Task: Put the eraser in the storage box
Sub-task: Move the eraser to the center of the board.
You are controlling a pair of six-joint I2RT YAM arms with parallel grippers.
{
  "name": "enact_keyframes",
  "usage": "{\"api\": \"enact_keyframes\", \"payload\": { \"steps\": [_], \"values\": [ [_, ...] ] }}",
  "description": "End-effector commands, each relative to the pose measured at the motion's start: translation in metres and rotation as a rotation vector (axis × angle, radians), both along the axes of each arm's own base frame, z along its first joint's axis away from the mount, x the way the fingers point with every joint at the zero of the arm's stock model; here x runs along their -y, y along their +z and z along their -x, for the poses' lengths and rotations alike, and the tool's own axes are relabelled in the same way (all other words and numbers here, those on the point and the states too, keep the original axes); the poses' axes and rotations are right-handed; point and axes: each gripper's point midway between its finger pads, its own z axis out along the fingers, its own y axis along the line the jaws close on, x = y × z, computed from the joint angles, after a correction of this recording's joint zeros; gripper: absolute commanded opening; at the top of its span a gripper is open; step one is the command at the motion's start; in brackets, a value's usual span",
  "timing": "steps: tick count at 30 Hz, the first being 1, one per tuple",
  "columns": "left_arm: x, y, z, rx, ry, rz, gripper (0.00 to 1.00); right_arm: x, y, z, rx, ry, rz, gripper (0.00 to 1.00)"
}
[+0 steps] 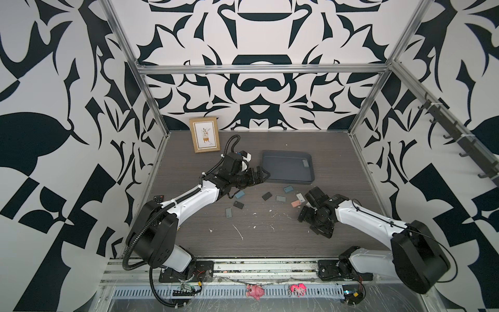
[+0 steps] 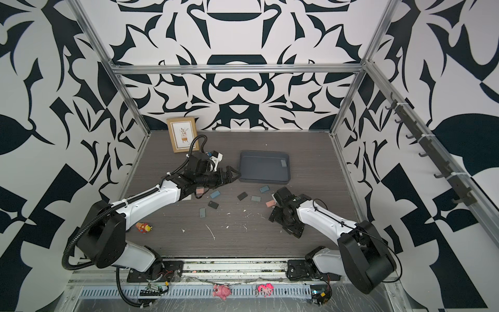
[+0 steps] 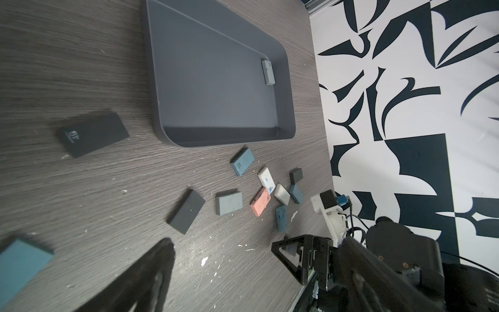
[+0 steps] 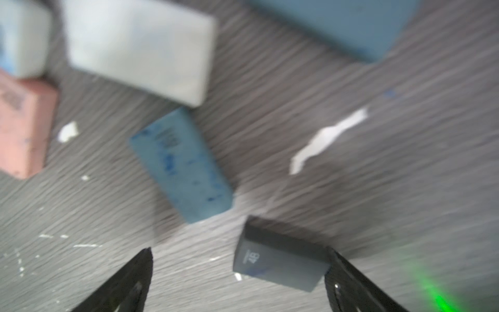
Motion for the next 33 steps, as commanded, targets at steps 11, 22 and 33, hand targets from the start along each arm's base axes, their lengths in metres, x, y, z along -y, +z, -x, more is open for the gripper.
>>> {"api": "enact_keyframes", "payload": {
  "steps": [11,22,33],
  "values": [
    [-0.012,0.002,-0.002,0.015,0.012,-0.030,0.99,-0.103,-0.003,-0.056,0.082,0.024,-0.171,0.99],
    [-0.052,-0.001,-0.003,-0.009,0.073,-0.079,0.99,-0.173,0.010,-0.094,0.117,0.129,-0.244,0.99],
    [-0.045,-0.006,0.022,-0.034,0.012,-0.097,0.99,-0.054,0.073,-0.130,0.259,0.063,-0.212,0.99]
  ]
}}
